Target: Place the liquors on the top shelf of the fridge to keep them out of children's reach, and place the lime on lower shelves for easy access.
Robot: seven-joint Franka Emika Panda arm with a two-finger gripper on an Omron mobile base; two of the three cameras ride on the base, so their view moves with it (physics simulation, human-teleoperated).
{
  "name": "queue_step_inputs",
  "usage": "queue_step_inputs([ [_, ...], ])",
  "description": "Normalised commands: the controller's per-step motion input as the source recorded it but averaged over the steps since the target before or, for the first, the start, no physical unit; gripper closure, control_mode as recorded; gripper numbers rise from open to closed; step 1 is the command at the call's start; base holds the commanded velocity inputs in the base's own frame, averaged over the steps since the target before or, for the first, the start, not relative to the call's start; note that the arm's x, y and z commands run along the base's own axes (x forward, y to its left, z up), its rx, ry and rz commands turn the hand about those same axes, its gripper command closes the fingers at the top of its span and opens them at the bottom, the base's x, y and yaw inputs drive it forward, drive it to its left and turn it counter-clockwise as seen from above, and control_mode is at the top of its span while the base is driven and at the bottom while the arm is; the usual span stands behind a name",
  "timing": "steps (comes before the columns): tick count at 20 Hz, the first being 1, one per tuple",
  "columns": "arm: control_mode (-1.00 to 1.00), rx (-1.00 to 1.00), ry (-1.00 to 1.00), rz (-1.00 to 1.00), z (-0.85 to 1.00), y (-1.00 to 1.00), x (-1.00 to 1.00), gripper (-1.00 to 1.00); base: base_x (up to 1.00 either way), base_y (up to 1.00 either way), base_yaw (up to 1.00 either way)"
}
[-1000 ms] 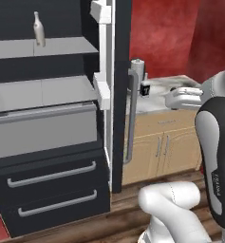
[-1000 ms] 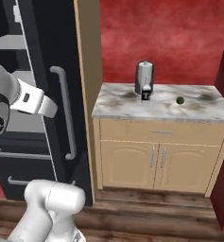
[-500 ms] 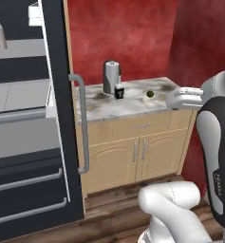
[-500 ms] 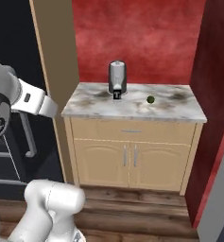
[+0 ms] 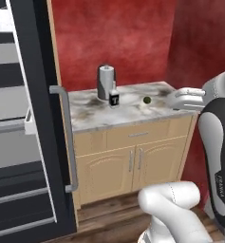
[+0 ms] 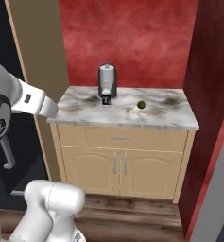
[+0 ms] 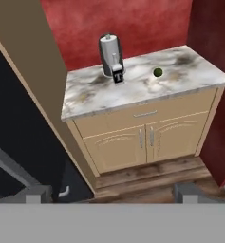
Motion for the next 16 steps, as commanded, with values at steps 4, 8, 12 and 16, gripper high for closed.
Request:
queue_step_inputs([
  [4, 1.00, 0.00, 0.00, 0.00, 0.00, 0.00, 0.00, -1.00, 0.80, -0.08, 0.01],
  [8, 1.00, 0.00, 0.00, 0.00, 0.00, 0.00, 0.00, -1.00, 0.78, -0.10, 0.01],
  [12, 1.00, 0.00, 0.00, 0.00, 0.00, 0.00, 0.00, -1.00, 0.70, -0.16, 0.02],
  [16, 1.00, 0.00, 0.00, 0.00, 0.00, 0.00, 0.00, -1.00, 0.58, -0.24, 0.03],
])
